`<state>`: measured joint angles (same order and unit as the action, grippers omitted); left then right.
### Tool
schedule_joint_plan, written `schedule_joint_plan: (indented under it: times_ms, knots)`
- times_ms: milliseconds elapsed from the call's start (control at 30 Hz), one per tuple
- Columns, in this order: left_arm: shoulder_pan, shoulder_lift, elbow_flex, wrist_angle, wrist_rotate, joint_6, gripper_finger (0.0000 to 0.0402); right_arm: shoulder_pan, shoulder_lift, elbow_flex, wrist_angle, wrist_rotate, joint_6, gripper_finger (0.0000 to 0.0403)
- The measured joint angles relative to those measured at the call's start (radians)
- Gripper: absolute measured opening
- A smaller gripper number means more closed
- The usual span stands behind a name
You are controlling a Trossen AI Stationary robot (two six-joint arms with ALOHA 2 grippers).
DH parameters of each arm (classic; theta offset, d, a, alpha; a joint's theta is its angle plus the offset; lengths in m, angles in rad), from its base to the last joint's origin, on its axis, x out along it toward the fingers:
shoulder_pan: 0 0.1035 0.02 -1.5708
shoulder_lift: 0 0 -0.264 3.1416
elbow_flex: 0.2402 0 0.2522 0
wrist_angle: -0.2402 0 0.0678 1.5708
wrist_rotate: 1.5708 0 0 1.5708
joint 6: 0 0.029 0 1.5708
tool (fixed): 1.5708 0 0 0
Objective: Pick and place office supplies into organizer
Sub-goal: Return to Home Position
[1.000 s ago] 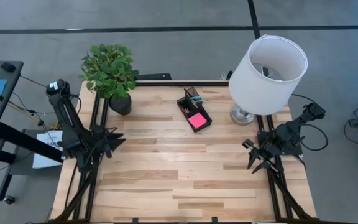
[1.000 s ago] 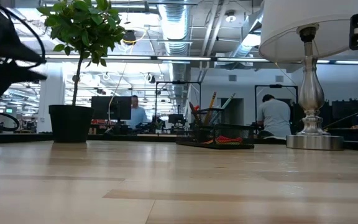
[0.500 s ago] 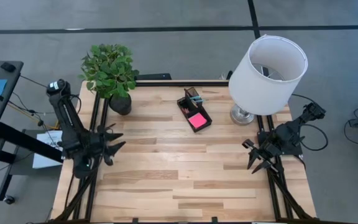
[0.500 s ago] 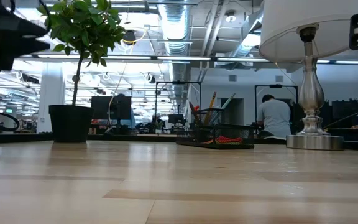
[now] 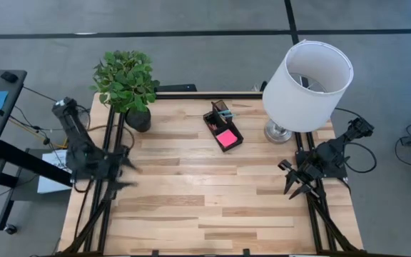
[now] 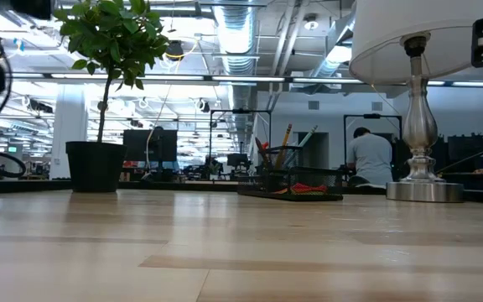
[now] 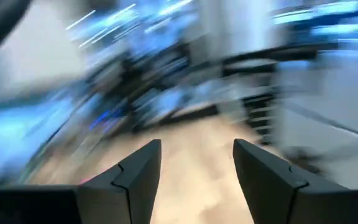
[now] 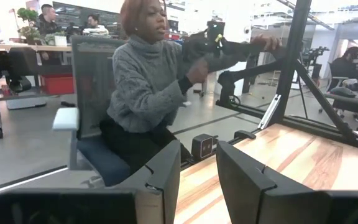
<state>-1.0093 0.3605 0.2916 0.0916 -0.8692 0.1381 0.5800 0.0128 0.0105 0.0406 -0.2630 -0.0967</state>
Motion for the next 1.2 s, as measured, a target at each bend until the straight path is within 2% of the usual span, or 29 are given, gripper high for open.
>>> schedule_joint_plan:
  times_ms: [67,100,167,300,467,633,833,1000,1200]
  knots:
    - [0.084,-0.005,0.0,0.062,0.346,0.163,0.0194,0.0,0.0,0.0,0.0,0.0,0.0,0.0098]
    - [0.123,-0.005,0.0,0.072,0.498,0.185,0.0194,0.0,0.0,0.0,0.0,0.0,0.0,0.0098]
    - [0.19,-0.005,-0.002,0.05,0.675,0.129,0.0194,0.0,0.0,0.0,0.0,0.0,0.0,0.0098]
    - [0.28,-0.019,-0.073,0.103,0.687,-0.067,0.0194,0.0,0.0,0.0,0.0,0.0,0.0,0.0098]
    - [0.329,-0.069,-0.224,0.246,0.864,-0.079,0.0194,0.0,0.0,0.0,0.0,0.0,0.0,0.0098]
    - [0.331,-0.109,-0.281,0.279,0.885,-0.154,0.0194,0.0,0.0,0.0,0.0,0.0,0.0,0.0098]
    - [0.331,-0.158,-0.281,0.14,0.943,-0.167,0.0194,0.0,0.0,0.0,0.0,0.0,0.0,0.0098]
    - [0.331,-0.277,-0.281,-0.048,0.94,-0.237,0.0194,0.0,0.0,0.0,0.0,0.0,0.0,0.0098]
    - [0.331,-0.359,-0.281,-0.048,0.933,-0.241,0.0194,0.0,0.0,0.0,0.0,0.0,0.0,0.0098]
